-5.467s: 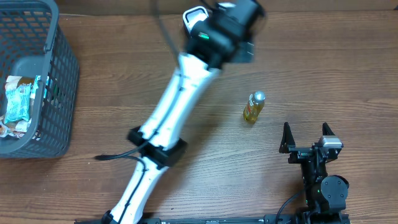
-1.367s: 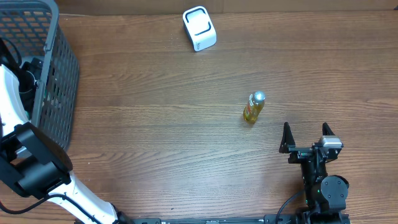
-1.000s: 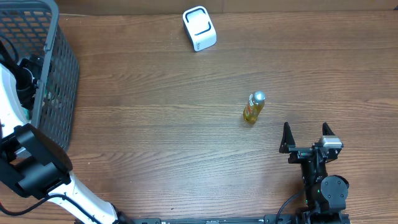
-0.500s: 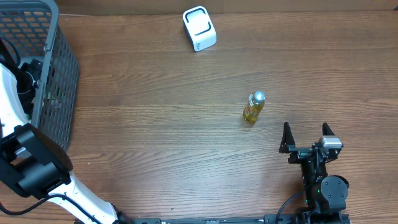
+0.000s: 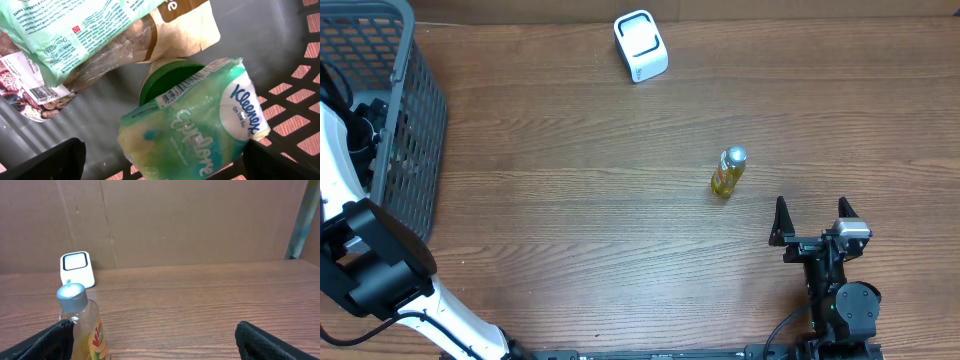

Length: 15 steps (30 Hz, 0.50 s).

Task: Scan the item barcode
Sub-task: 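Grasp the green-lidded jar in the basket with the left gripper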

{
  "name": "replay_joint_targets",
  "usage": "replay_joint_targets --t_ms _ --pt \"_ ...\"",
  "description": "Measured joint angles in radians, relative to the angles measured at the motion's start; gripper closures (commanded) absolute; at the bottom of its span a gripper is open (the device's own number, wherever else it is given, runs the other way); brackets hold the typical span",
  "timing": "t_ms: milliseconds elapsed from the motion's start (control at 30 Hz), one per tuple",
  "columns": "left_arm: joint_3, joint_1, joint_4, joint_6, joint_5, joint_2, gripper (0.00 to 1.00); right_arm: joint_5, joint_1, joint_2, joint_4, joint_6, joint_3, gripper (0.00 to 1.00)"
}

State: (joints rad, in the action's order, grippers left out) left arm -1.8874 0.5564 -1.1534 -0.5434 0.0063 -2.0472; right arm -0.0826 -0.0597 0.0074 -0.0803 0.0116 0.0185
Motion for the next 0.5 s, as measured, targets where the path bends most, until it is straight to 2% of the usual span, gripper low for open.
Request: replay_joint_targets --t_ms 500 --pt "-0.029 0.000 0.004 -0.014 0.027 0.000 0.00 0.000 0.000 0.000 0.000 0.000 0.000 0.00"
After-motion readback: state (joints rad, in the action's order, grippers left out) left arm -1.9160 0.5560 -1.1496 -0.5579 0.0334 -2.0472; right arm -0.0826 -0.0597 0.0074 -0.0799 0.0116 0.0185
